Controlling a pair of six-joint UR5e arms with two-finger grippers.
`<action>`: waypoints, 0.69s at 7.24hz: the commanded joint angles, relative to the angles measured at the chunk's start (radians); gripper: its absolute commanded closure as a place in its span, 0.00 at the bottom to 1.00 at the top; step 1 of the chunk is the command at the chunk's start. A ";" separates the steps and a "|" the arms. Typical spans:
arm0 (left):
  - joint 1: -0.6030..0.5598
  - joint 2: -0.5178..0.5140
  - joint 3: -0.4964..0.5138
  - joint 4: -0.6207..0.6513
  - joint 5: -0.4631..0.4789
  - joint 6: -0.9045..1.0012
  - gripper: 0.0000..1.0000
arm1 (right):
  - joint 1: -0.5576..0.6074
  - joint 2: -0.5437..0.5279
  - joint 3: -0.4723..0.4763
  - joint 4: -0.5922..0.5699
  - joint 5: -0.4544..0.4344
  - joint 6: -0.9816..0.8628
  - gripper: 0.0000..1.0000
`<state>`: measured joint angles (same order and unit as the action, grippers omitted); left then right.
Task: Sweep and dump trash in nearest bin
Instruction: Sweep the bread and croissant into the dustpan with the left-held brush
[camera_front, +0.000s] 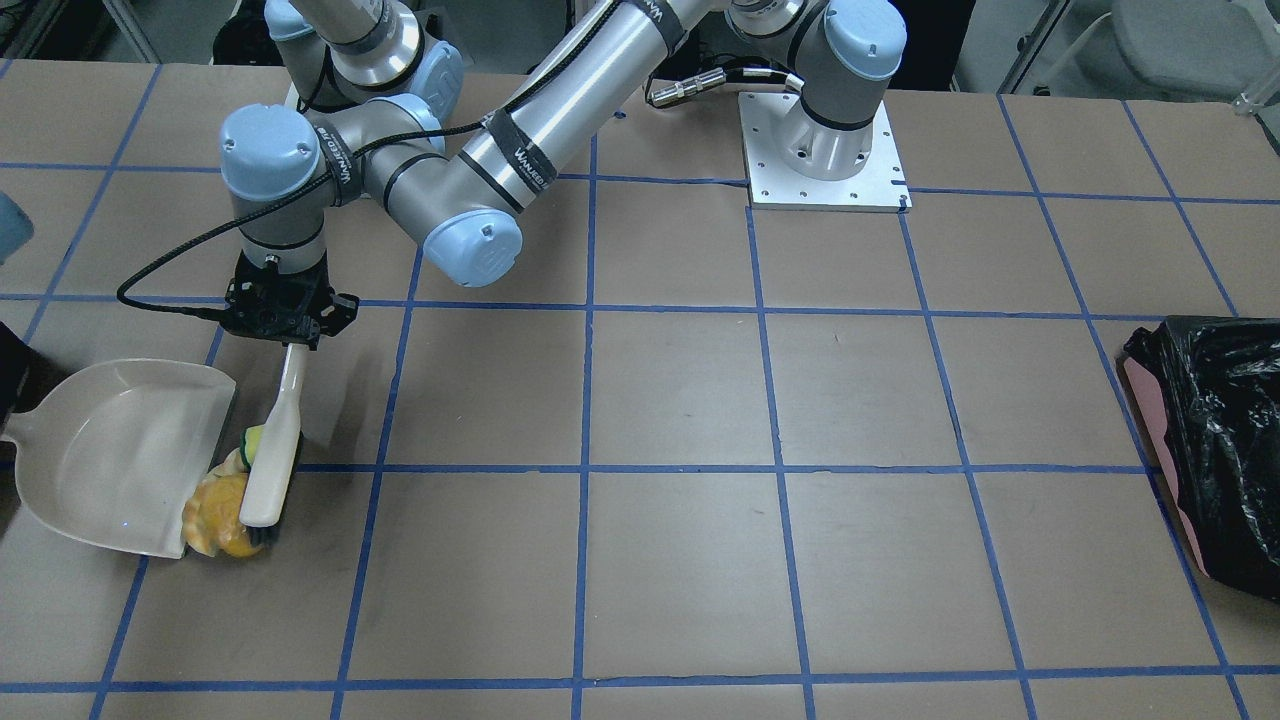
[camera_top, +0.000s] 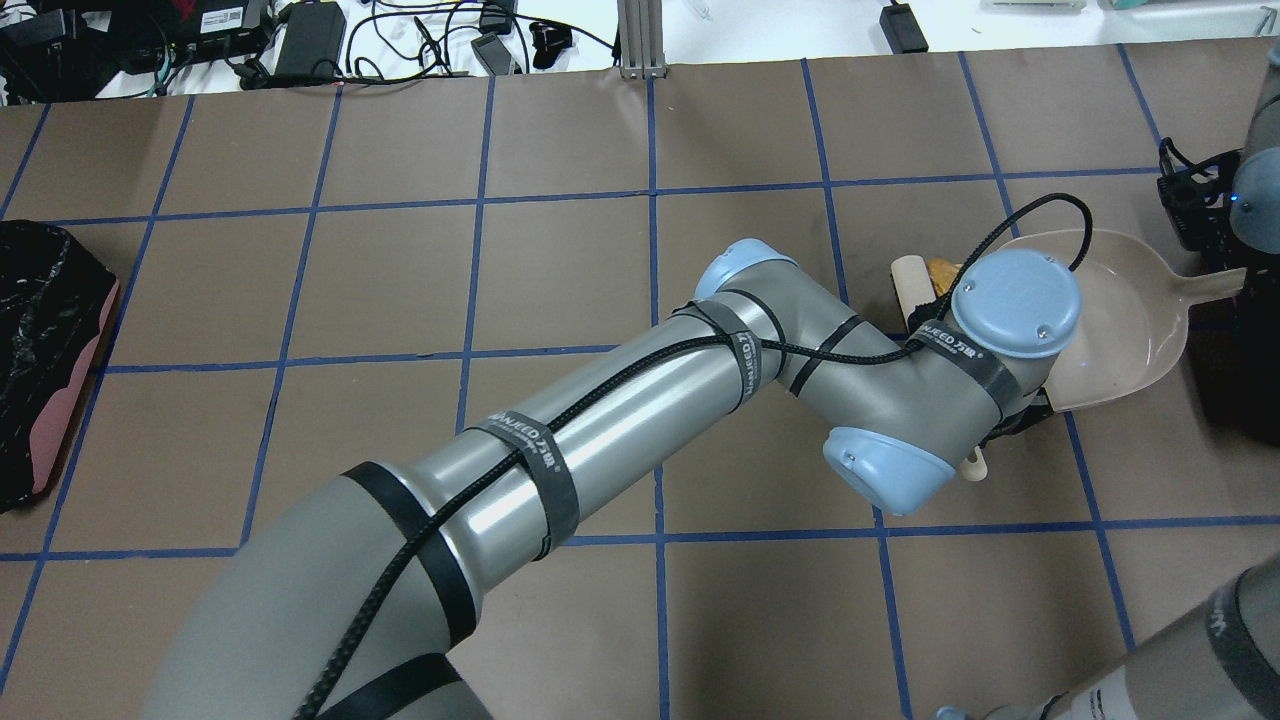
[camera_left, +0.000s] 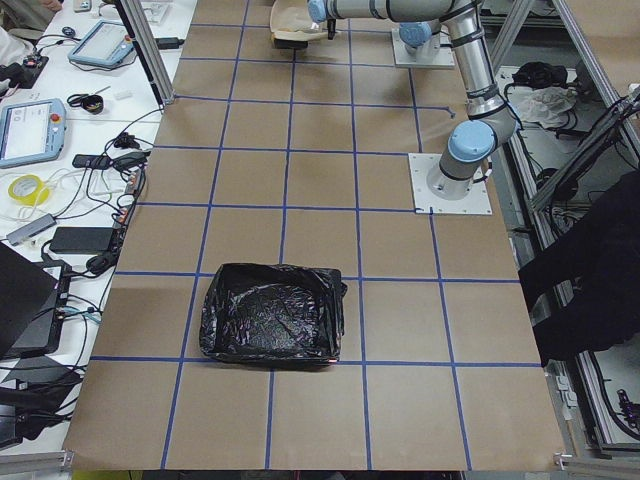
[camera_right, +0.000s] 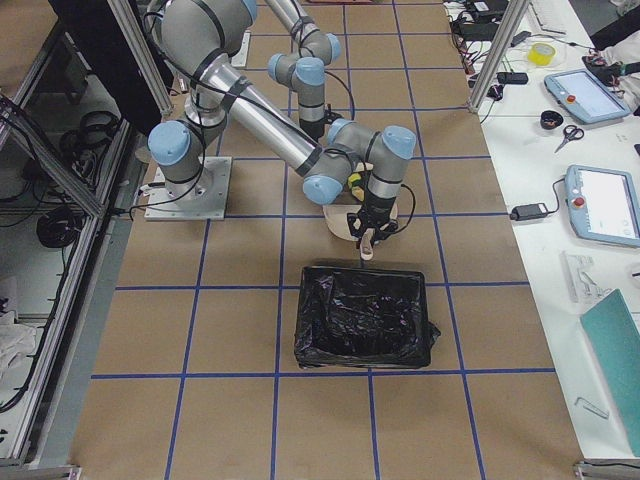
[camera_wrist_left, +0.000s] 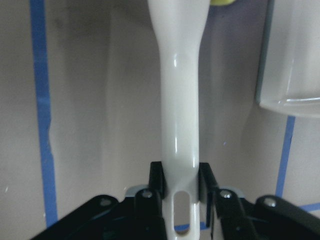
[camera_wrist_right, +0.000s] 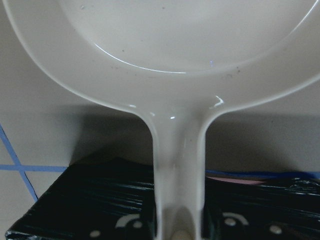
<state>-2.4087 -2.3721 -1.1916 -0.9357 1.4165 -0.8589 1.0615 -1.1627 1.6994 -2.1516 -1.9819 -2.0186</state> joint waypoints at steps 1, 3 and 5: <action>-0.007 -0.058 0.093 0.014 0.001 0.041 1.00 | 0.000 0.000 -0.003 -0.001 0.000 0.000 1.00; -0.044 -0.084 0.151 0.032 0.002 0.043 1.00 | 0.000 0.000 -0.003 -0.001 0.000 0.001 1.00; -0.078 -0.084 0.188 0.031 -0.001 -0.014 1.00 | 0.000 0.001 -0.004 -0.001 0.000 0.001 1.00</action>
<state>-2.4657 -2.4549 -1.0237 -0.9056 1.4175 -0.8400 1.0615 -1.1619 1.6956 -2.1522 -1.9819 -2.0174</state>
